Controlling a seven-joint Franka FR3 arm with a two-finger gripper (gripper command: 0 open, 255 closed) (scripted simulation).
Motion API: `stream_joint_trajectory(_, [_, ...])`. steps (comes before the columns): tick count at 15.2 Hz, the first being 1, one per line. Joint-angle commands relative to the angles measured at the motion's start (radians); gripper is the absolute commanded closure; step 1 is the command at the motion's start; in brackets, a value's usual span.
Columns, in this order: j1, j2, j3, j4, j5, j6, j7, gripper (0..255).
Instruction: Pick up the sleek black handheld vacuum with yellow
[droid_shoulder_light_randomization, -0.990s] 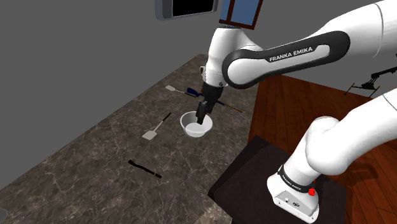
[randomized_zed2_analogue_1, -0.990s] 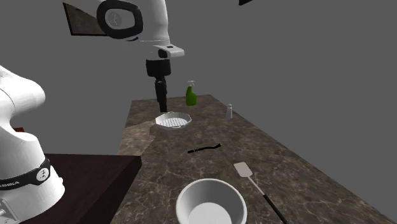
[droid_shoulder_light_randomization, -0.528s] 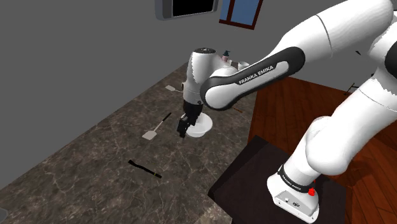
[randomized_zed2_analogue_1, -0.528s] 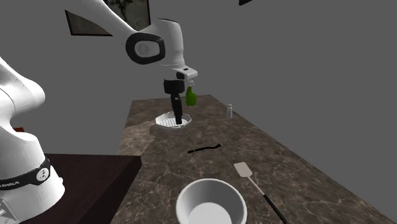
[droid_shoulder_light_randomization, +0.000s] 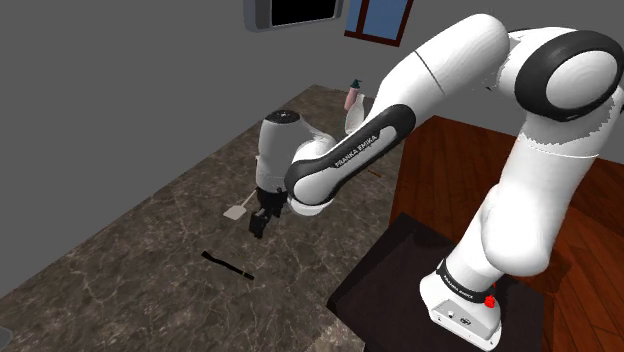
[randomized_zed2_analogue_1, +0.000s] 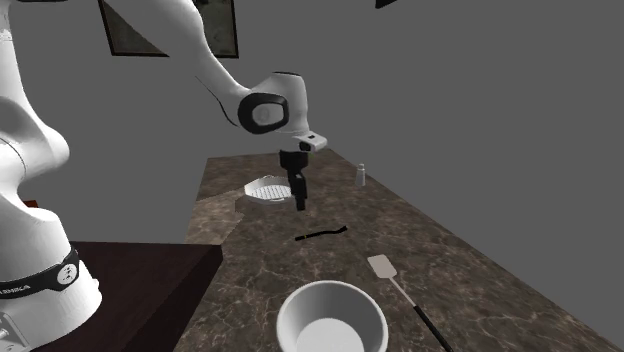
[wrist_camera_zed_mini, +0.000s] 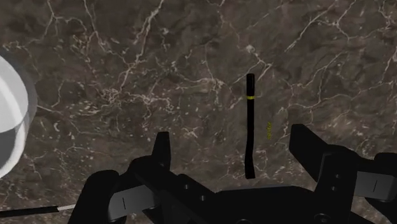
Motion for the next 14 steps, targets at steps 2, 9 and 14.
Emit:
stream_joint_trajectory(2, [0.042, 0.124, -0.019, 0.079, -0.083, 0.038, 0.072, 0])
stream_joint_trajectory(9, [0.164, 0.396, -0.088, 0.313, -0.207, 0.067, 0.177, 0])
stream_joint_trajectory(14, [0.209, 0.510, -0.117, 0.415, -0.236, 0.080, 0.201, 0])
